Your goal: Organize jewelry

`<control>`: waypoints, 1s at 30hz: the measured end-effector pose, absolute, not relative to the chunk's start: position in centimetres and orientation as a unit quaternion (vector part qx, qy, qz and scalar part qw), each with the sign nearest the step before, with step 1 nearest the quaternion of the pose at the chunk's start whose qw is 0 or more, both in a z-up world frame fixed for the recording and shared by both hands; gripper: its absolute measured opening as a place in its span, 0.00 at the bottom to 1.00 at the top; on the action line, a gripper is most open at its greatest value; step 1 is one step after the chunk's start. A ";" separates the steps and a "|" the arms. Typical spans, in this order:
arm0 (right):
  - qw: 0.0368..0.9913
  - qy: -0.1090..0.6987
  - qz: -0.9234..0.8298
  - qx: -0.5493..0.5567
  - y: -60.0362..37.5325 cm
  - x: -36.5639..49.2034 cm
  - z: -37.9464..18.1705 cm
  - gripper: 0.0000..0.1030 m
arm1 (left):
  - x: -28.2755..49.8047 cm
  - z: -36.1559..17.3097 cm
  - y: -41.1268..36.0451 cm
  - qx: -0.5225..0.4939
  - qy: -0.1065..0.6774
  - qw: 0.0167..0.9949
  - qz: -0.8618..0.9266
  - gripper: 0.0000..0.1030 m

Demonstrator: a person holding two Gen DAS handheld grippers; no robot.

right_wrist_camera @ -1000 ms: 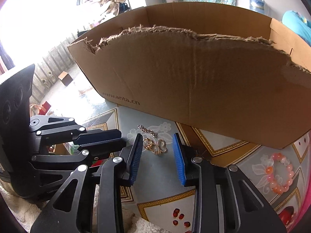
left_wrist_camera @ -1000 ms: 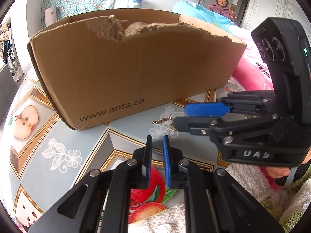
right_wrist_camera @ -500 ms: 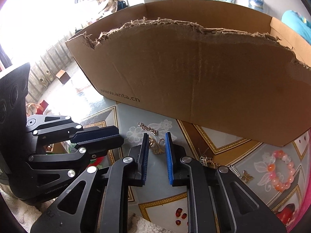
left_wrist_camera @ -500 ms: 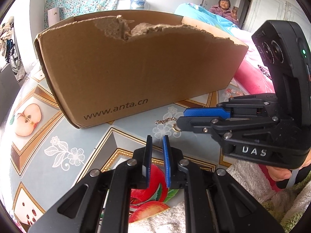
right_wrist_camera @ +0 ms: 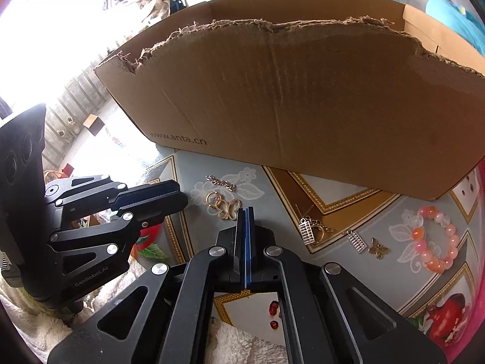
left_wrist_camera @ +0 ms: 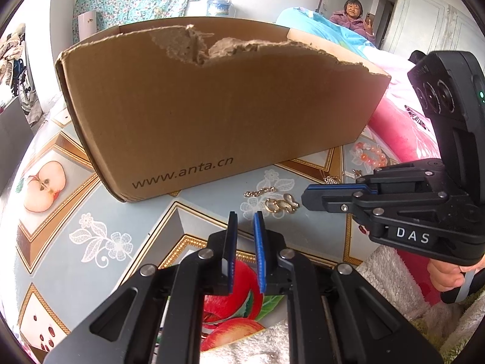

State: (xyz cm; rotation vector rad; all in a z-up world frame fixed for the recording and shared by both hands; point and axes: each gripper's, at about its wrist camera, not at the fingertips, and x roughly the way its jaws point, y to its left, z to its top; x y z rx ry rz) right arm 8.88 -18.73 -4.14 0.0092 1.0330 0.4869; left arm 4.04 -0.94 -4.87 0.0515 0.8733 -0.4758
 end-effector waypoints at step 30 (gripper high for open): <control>0.835 0.499 0.225 -0.047 -16.5 10.1 -3.7 0.04 | 2.9 -5.0 -3.6 0.082 0.396 0.886 -0.228 0.10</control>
